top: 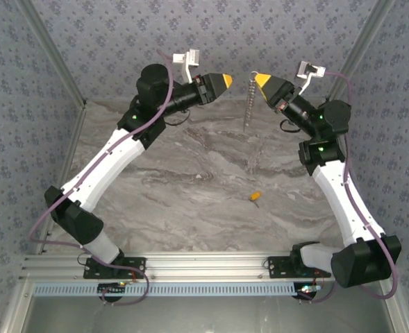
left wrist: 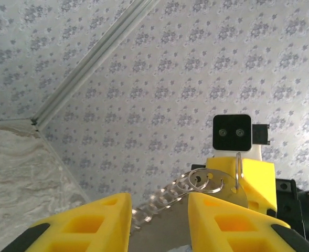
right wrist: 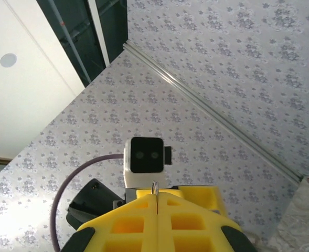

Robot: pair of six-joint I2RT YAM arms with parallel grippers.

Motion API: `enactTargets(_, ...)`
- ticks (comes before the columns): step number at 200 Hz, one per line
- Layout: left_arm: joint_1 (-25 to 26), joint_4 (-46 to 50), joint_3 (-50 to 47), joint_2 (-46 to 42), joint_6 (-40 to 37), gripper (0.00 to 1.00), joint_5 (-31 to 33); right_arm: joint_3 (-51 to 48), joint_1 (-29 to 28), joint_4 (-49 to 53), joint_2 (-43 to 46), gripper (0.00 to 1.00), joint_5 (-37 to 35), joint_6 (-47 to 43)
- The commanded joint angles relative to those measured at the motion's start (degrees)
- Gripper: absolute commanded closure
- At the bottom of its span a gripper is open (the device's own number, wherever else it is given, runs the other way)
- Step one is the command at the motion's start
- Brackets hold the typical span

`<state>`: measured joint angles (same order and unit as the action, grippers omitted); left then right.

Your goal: Put the keys on the keyring

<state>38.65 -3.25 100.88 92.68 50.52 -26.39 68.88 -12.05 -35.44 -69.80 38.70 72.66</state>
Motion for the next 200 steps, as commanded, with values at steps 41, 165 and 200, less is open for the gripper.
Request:
enactTargets(41,3.18,-10.46,-0.2,-0.99,2.83,0.68,4.39,1.76,-3.91,-4.46,-2.08,1.0,-4.42,0.63)
enactTargets(165,3.2,-12.65,-2.28,-1.61,2.83,0.73,5.65,1.69,-5.13,-4.11,-2.71,1.0,-4.83,0.46)
enactTargets(200,3.18,-12.64,-2.38,-1.58,2.92,0.74,5.56,1.69,-5.08,-4.11,-2.88,1.0,-4.86,0.55)
